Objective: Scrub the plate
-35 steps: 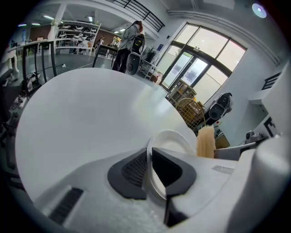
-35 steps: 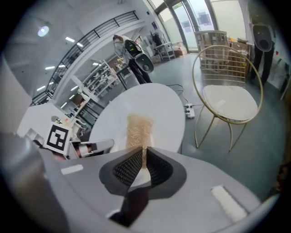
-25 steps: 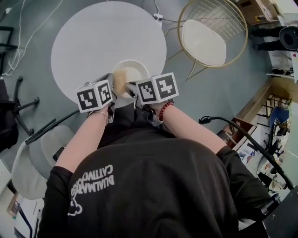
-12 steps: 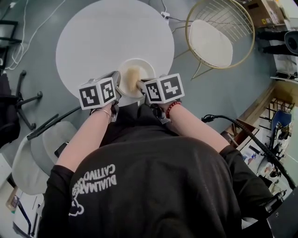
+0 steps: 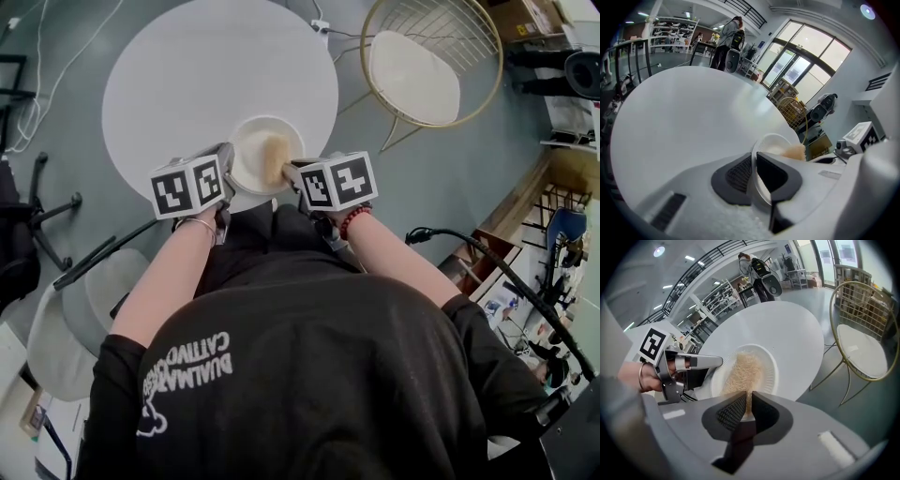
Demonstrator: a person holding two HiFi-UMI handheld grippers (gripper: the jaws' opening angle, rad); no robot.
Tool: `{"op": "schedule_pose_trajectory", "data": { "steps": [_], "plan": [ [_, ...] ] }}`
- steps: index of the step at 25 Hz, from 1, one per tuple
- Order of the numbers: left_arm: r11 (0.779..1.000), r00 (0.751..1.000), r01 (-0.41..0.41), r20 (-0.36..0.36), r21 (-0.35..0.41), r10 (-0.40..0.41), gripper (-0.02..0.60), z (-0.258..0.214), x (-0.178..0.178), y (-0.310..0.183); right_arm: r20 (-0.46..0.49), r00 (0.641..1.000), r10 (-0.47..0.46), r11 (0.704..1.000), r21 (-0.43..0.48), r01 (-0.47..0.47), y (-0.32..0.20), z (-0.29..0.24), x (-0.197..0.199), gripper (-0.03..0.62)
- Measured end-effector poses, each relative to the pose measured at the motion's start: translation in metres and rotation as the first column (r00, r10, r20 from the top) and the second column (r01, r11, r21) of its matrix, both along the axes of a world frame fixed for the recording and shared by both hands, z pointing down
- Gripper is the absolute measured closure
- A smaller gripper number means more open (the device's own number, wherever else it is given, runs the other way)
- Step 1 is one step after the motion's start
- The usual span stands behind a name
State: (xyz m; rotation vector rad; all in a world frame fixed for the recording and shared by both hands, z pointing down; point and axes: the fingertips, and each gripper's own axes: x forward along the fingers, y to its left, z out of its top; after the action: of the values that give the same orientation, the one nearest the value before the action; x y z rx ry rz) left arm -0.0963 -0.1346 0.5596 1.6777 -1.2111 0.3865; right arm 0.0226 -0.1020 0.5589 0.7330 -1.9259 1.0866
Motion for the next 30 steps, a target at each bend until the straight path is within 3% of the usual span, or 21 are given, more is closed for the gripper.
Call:
{"op": "schedule_pose_trajectory", "data": {
  "steps": [13,22,25,27,30],
  "plan": [
    [1.000,1.000,0.005,0.012,0.003,-0.005,0.543,-0.001,0.002,-0.001,-0.115,0.991,0.072,0.997,0.020,-0.070,0.001,-0.001,0.059,0.559],
    [0.998,0.998,0.058,-0.011,-0.005,-0.058,0.545,-0.002,0.001,-0.002,-0.084,0.981,0.176,0.984,0.042,-0.173,-0.012,-0.016,0.081,0.571],
    [0.995,0.995,0.098,-0.030,-0.011,-0.099,0.546,-0.002,0.000,-0.001,-0.024,0.977,0.214,0.973,0.089,-0.211,-0.024,-0.035,0.079,0.572],
    [0.993,0.992,0.121,-0.036,-0.009,-0.121,0.546,-0.002,0.001,0.000,0.080,0.973,0.215,0.968,0.113,-0.223,-0.031,-0.053,0.062,0.572],
    [0.988,0.987,0.155,-0.046,-0.009,-0.155,0.548,-0.003,0.002,0.000,0.229,0.959,0.168,0.981,0.059,-0.186,-0.027,-0.066,0.023,0.572]
  ]
}}
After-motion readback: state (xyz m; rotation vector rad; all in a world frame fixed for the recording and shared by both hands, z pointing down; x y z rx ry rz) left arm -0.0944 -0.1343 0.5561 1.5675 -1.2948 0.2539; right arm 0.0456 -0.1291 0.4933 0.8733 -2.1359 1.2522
